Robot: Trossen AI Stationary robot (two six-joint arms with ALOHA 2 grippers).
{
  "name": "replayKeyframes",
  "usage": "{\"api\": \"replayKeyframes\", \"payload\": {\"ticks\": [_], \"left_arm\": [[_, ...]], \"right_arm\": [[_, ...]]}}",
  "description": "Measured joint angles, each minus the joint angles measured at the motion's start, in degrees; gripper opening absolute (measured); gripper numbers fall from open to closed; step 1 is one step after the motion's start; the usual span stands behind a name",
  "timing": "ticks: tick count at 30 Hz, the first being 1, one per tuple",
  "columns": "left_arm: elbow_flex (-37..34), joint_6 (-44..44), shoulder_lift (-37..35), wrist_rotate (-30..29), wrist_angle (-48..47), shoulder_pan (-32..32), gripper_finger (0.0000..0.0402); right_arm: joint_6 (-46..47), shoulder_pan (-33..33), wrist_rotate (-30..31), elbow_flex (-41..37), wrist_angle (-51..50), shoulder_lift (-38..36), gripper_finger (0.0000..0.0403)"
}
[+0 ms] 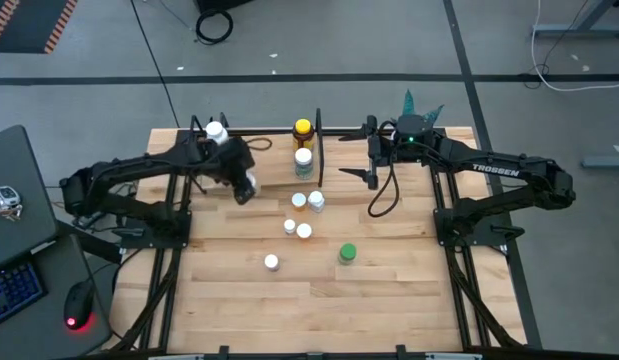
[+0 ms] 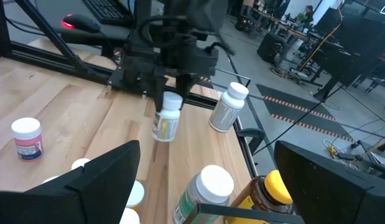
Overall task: Pick and place medicine bottles onto shelf by color
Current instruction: Put the large white pill bottle on the shelf
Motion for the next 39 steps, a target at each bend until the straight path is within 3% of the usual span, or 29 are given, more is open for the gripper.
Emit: {"api": "replayKeyframes", "payload": {"ticks": [18, 33, 39], "left_arm": [[22.3, 17.2, 25.2, 0.7, -1.1, 3.2, 0.0212], [23.4, 20.4, 27.9, 3.3, -0.4, 5.2, 0.0217], [23.3, 23.8, 27.9, -1.6, 3.6, 6.2, 0.0215]], "right_arm": [[-0.5, 0.0, 0.0, 0.0, -0.7, 0.0, 0.0379], [-0.5, 0.0, 0.0, 0.0, -2.0, 0.0, 0.0379], [-0.5, 0.0, 0.0, 0.0, -1.9, 0.0, 0.0379]]}}
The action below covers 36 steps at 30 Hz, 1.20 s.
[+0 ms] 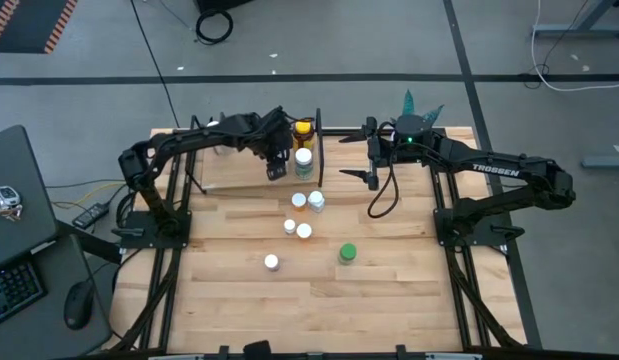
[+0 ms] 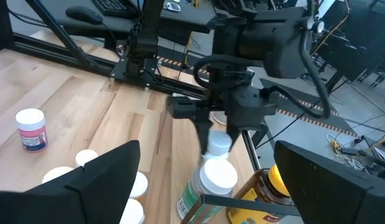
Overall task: Pick and place medicine bottles onto shelf by color
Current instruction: Put the large white pill bottle on the shelf
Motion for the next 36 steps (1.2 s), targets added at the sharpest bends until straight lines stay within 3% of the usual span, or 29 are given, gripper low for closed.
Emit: {"api": "replayKeyframes", "payload": {"ticks": [11, 16, 24, 36], "left_arm": [[0.3, 3.2, 0.3, -0.9, 3.9, 8.1, 0.0215], [5.4, 3.2, 2.5, 1.3, 2.0, 10.6, 0.0214], [13.5, 1.6, 9.5, 4.2, -8.8, 10.4, 0.0213], [13.8, 2.7, 10.8, 4.8, -6.1, 10.4, 0.0215]], "right_arm": [[0.0, 0.0, 0.0, 0.0, 0.2, 0.0, 0.0379], [-0.3, -0.1, 0.0, 0.0, 0.7, 0.0, 0.0379], [-1.1, -0.2, 0.0, 0.0, 0.7, 0.0, 0.0379], [-1.6, -0.2, 0.2, 0.0, 0.2, 0.0, 0.0379]]}}
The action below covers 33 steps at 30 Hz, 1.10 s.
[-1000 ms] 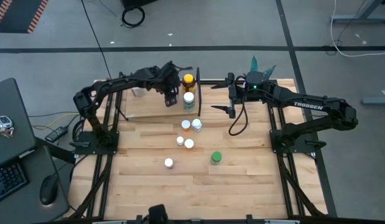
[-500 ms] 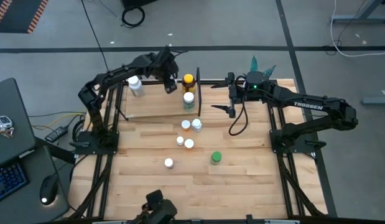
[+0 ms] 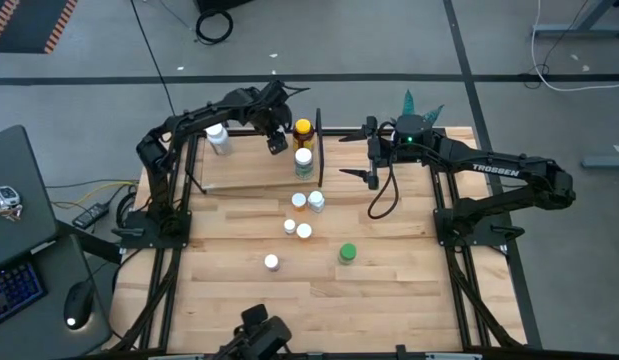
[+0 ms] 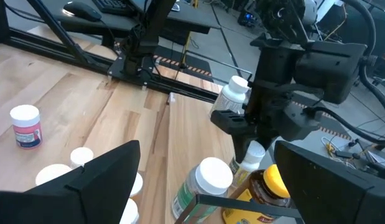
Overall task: Pick and place medicine bottles onto shelf by color
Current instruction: Put the large white pill bottle on the shelf
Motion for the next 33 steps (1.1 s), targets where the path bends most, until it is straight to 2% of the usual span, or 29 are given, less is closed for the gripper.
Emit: {"api": "replayKeyframes", "payload": {"ticks": [17, 29, 33], "left_arm": [[0.0, -1.0, 0.0, -0.1, -1.3, 0.2, 0.0228], [0.0, -1.1, -0.1, -0.1, -1.3, 0.2, 0.0281], [0.0, -1.0, -0.1, -0.1, -1.3, 0.2, 0.0288]], "right_arm": [[0.0, 0.0, 0.0, 0.0, 0.0, 0.0, 0.0379], [0.0, 0.0, 0.0, 0.0, 0.0, 0.0, 0.0379], [0.0, 0.0, 0.0, 0.0, 0.0, 0.0, 0.0379]]}}
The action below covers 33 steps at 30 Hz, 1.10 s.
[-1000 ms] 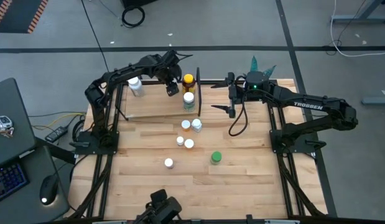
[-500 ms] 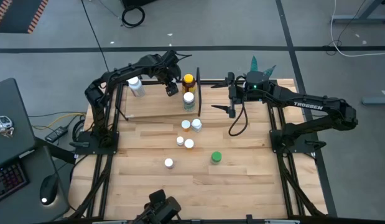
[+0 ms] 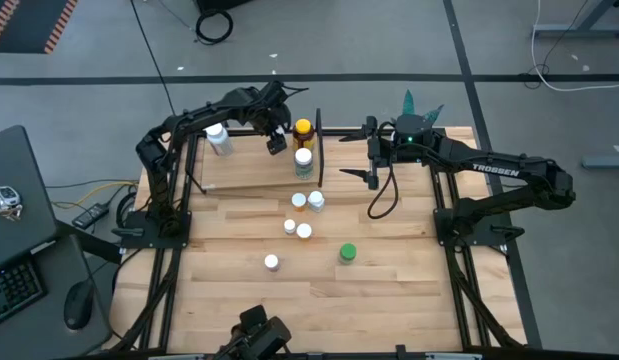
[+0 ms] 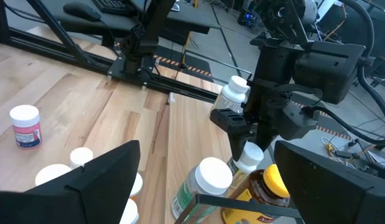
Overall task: Pick and place medicine bottles onto shelf by color
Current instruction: Put the large white pill bottle on the shelf, then put the light green pill bottle on the shelf
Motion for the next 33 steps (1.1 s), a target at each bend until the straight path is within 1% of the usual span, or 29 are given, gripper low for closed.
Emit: {"api": "replayKeyframes", "payload": {"ticks": [7, 15, 17, 22, 25, 27, 33], "left_arm": [[0.0, 0.5, -2.9, -0.8, 0.0, -0.1, 0.0289], [0.0, -0.1, -9.7, -1.5, -0.9, -1.9, 0.0289], [0.0, -1.3, -11.9, -1.6, -1.6, -3.2, 0.0289], [-0.6, -4.8, -17.2, -1.6, -2.8, -7.9, 0.0275], [-4.6, -5.6, -21.1, -1.5, -0.5, -11.4, 0.0259], [-9.4, -6.0, -23.8, -1.5, 3.0, -13.4, 0.0247], [-24.2, -7.4, -31.6, -1.5, 12.8, -17.4, 0.0215]], "right_arm": [[0.0, 0.0, 0.2, 0.0, 0.0, -0.2, 0.0379], [0.3, 0.0, -0.1, 0.0, -2.2, -0.3, 0.0379], [0.3, 0.0, -1.9, 0.0, -3.2, 0.0, 0.0379], [-0.6, 1.4, -9.5, 0.0, -6.5, 2.4, 0.0379], [-0.9, 4.2, -9.8, 0.0, -6.5, 4.8, 0.0379], [-1.0, 6.9, -8.9, 0.5, -7.0, 6.6, 0.0379], [-0.2, 15.4, -0.7, 4.7, -8.8, 12.3, 0.0379]]}}
